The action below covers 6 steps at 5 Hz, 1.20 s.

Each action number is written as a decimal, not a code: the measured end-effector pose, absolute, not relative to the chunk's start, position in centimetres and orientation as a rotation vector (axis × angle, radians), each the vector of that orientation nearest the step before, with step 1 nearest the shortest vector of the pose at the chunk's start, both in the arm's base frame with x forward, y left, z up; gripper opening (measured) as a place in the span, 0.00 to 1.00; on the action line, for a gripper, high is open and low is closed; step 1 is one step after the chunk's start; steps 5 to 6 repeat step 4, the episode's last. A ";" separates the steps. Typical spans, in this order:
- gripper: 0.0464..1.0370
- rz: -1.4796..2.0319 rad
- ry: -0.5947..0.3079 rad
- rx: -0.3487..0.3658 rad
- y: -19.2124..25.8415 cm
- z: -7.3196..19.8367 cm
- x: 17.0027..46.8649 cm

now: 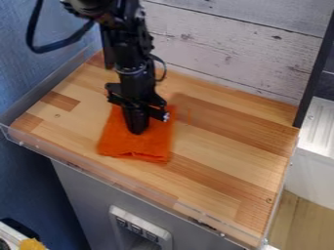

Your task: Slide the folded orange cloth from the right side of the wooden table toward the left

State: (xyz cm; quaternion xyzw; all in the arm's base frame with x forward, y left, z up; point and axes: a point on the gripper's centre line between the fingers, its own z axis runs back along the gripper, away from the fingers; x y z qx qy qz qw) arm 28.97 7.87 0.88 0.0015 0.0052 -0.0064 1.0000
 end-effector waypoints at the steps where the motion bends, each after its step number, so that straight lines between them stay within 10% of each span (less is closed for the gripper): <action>1: 0.19 -0.007 0.055 -0.005 9.0 1.3 28.3; 4: 0.96 0.003 0.025 0.004 7.7 7.5 31.0; 6: 0.96 0.003 0.025 0.004 7.7 7.5 31.0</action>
